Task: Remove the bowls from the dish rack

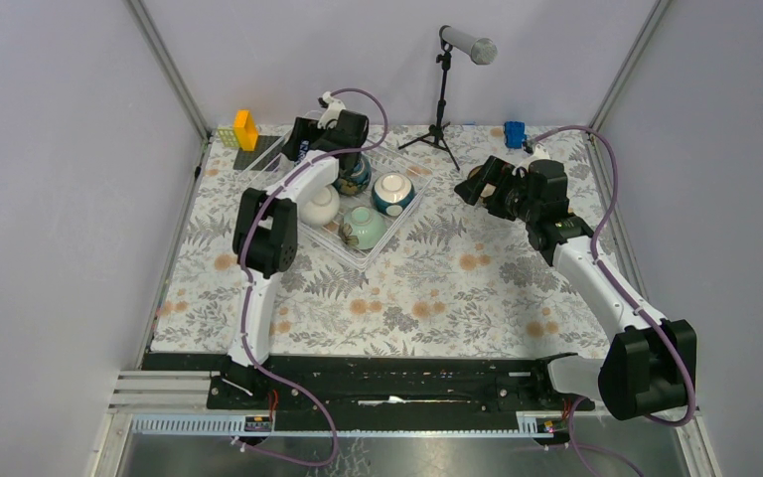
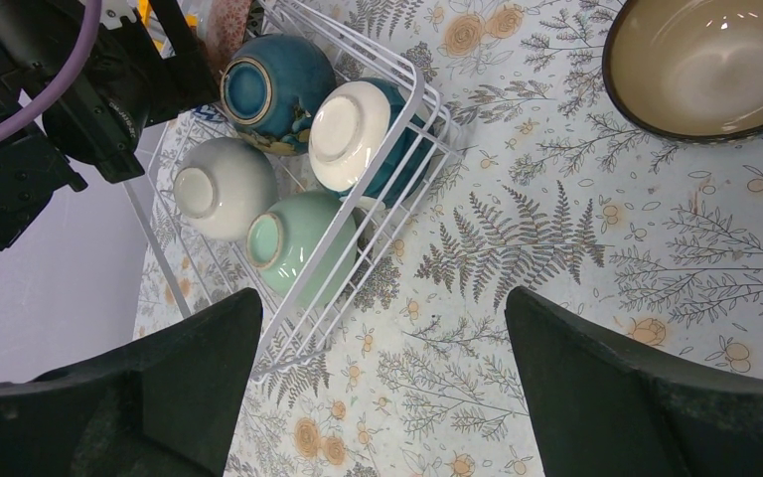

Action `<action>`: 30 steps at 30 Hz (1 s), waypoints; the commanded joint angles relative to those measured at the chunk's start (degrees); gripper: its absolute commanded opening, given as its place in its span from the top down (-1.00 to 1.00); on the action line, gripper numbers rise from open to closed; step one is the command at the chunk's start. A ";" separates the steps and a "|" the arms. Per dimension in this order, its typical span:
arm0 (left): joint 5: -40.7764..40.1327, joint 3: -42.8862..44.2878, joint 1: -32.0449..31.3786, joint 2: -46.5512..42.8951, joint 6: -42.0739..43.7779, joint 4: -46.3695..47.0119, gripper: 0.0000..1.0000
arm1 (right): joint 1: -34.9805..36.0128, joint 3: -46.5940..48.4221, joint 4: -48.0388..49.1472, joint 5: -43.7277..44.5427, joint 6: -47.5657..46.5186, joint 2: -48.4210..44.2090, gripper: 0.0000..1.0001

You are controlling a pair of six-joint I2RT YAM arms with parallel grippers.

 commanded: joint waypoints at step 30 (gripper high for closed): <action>-8.09 -0.42 2.07 1.69 2.24 1.34 0.67 | 0.16 1.17 1.83 0.18 -1.09 -0.49 -0.99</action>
